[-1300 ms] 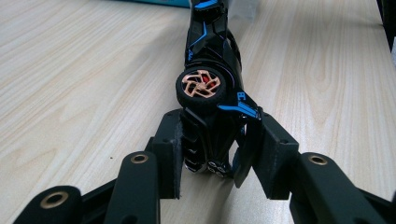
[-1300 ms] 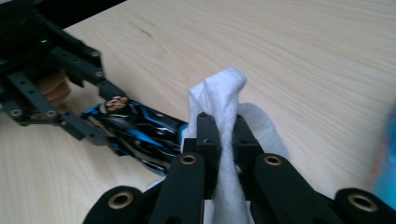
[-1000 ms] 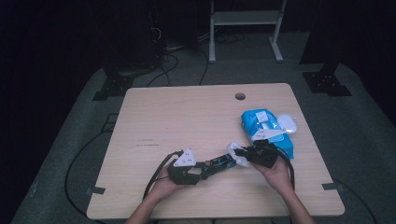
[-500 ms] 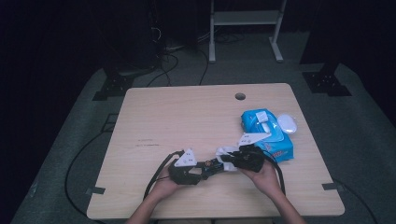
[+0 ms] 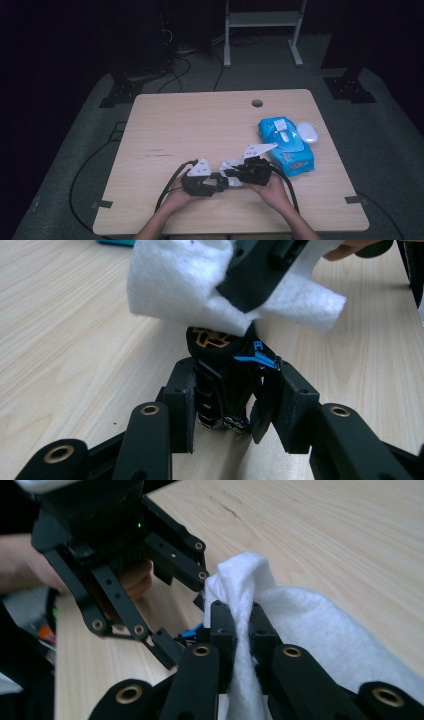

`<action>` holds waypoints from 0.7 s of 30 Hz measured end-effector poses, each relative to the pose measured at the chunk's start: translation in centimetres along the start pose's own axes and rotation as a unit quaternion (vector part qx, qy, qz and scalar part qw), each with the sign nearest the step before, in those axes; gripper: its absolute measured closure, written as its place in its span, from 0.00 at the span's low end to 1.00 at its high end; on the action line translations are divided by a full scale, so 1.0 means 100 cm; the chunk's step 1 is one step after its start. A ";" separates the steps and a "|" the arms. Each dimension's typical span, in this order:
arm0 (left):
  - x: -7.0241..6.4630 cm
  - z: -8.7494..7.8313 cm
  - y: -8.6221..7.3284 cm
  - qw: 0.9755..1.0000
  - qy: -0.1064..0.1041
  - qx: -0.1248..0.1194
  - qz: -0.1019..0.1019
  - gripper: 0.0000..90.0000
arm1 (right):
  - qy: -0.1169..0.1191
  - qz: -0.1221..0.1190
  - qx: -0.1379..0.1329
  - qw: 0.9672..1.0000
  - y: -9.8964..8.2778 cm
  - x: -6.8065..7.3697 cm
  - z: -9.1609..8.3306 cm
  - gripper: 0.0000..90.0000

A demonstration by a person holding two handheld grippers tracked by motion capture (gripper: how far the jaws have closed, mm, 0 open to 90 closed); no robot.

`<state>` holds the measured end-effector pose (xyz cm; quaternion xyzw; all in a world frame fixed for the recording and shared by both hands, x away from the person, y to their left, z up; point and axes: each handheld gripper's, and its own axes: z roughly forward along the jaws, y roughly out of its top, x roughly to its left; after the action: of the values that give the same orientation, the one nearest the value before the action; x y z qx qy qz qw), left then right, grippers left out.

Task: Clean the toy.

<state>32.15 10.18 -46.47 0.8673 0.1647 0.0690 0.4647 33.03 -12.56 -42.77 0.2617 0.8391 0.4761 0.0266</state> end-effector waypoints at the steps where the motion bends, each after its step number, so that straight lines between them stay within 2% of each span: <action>1: 0.000 0.000 0.000 1.000 0.001 0.001 0.001 0.65 | -0.010 -0.006 0.005 1.000 0.001 -0.002 -0.003 0.94; 4: -0.002 -0.001 0.001 1.000 0.009 0.003 0.005 0.65 | -0.071 -0.004 0.012 0.997 -0.006 -0.016 -0.021 0.94; 6: -0.003 -0.001 0.001 1.000 0.011 0.003 0.008 0.65 | -0.064 0.027 -0.004 0.998 -0.013 -0.025 -0.032 0.94; 8: -0.004 -0.001 0.002 1.000 0.014 0.005 0.010 0.65 | -0.069 0.020 -0.004 0.997 -0.013 -0.021 -0.031 0.95; 10: -0.004 -0.001 0.002 1.000 0.014 0.007 0.011 0.64 | -0.055 0.009 0.003 0.998 -0.009 -0.011 -0.021 0.95; 13: -0.006 -0.001 0.002 1.000 0.017 0.007 0.010 0.64 | 0.004 0.006 -0.002 1.000 -0.003 0.004 -0.003 0.95; 14: -0.006 -0.001 0.002 1.000 0.016 0.006 0.009 0.64 | 0.009 -0.002 -0.001 1.000 -0.001 0.011 0.003 0.94; 16: -0.005 -0.002 0.001 1.000 0.015 0.004 0.006 0.65 | 0.006 -0.019 0.004 1.000 0.002 0.018 0.009 0.95; 17: -0.005 -0.002 0.001 1.000 0.016 0.006 0.007 0.65 | 0.004 -0.023 0.008 1.000 0.003 0.017 0.008 0.95; 19: -0.005 -0.003 0.001 1.000 0.017 0.005 0.013 0.65 | -0.010 -0.021 0.007 1.000 0.002 0.010 0.002 0.95; 21: -0.004 -0.003 0.001 1.000 0.018 0.008 0.017 0.65 | -0.040 -0.014 0.009 0.999 -0.001 0.000 -0.009 0.95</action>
<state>31.68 10.23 -46.19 0.8723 0.1588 0.0909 0.4535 32.77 -13.29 -42.39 0.2690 0.8454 0.4569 0.0644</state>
